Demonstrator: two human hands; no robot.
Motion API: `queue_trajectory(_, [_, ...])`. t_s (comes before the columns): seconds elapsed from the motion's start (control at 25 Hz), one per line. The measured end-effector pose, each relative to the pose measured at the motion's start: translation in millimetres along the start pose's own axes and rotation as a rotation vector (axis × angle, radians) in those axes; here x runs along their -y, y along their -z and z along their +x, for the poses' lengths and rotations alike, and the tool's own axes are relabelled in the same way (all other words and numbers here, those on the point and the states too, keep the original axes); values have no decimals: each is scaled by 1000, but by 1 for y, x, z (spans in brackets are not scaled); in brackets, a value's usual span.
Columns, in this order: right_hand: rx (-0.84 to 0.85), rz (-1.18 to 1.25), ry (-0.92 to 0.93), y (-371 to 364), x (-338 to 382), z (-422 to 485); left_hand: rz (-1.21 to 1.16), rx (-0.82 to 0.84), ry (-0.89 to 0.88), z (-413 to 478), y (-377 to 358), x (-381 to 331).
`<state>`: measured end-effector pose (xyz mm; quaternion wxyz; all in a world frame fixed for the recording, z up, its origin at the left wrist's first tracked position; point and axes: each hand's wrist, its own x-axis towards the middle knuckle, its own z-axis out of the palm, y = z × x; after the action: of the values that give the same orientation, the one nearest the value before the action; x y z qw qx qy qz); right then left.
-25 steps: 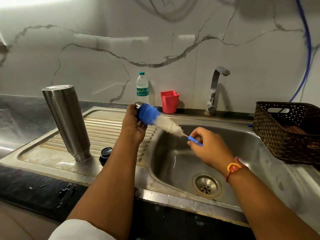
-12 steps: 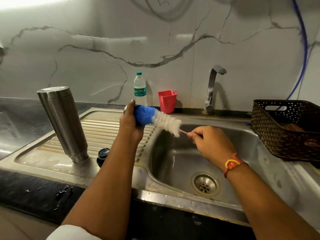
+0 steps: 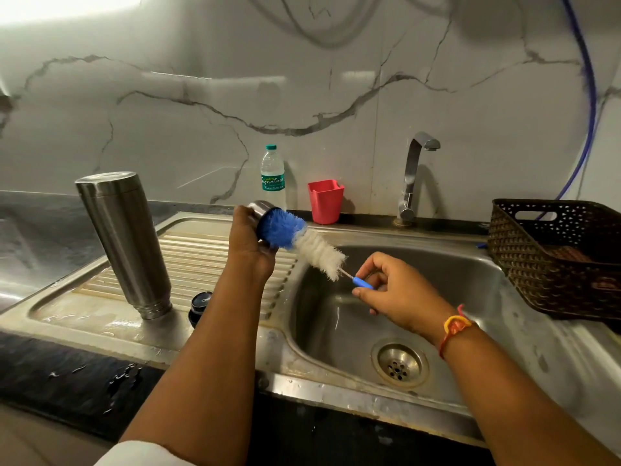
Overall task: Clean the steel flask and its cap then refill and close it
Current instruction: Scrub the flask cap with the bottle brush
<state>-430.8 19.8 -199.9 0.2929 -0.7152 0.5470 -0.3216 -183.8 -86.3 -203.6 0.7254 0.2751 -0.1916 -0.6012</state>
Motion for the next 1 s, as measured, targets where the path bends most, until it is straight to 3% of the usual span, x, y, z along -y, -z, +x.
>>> queue_trajectory(0.16, [-238,-524,156,2,-6,3,46,-13,101,0,0,-1])
queue_trajectory(0.24, [-292,-612,184,4,-1,1,105,2,115,-2,2,2])
queue_trajectory(0.44, [-124,-435,99,11,5,-4,26,52,70,-6,-3,5])
queue_trajectory(0.64, [83,-93,21,10,16,-9,-82,53,16,-3,-1,2])
queue_trajectory(0.88, [99,-114,-30,28,15,-15,-129,-147,-73,-3,4,-1])
queue_trajectory(1.0, [90,-123,-18,30,15,-16,-210,-136,-86,-2,0,-2])
